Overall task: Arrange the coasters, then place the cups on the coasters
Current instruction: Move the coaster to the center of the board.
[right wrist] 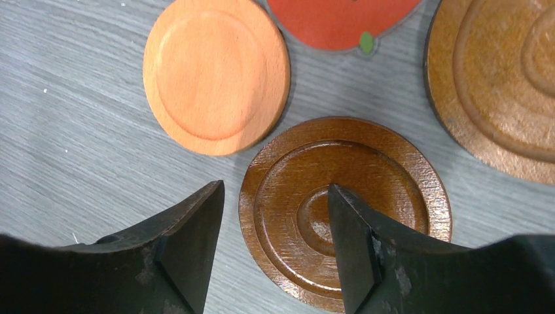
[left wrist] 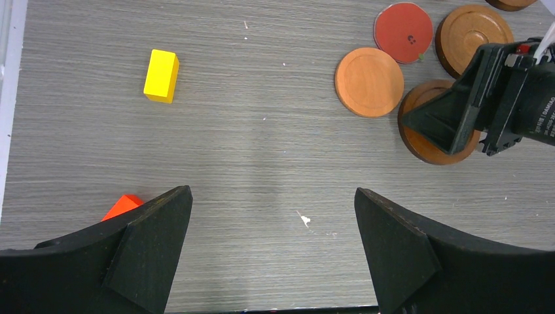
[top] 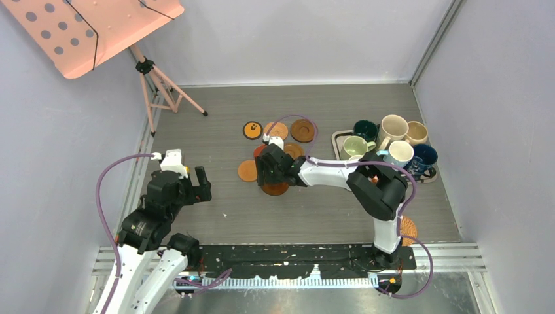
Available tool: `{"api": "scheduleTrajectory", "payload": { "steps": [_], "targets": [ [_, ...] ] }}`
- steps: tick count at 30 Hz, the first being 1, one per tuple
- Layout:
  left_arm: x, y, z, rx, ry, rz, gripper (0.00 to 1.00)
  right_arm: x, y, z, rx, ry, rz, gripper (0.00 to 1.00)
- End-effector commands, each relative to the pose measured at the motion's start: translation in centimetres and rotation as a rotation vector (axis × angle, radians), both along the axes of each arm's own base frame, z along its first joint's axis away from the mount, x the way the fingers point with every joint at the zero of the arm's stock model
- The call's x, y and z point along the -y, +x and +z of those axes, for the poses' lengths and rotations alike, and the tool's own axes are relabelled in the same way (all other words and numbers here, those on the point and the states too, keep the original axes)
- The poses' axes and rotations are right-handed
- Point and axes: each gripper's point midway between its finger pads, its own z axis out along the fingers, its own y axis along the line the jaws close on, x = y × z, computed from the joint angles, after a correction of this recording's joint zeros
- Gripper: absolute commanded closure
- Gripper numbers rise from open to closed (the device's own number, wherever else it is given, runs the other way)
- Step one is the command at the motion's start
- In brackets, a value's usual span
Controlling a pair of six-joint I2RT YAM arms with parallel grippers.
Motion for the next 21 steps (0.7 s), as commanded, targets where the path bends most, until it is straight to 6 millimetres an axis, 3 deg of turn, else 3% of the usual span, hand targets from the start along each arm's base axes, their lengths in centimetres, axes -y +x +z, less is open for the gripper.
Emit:
{"api": "scheduleTrajectory", "payload": {
  "steps": [1, 15, 21],
  "targets": [
    [0.0, 0.5, 0.4, 0.020, -0.002, 0.010, 0.02, 0.4, 0.7, -1.3, -0.010, -0.061, 0.007, 0.34],
    [-0.1, 0.5, 0.4, 0.020, 0.000, 0.012, 0.02, 1.5, 2.9, -1.2, 0.021, -0.113, -0.031, 0.34],
    [0.0, 0.5, 0.3, 0.018, 0.000, 0.011, 0.01, 0.4, 2.8, 0.3, 0.030, -0.080, 0.031, 0.34]
  ]
}}
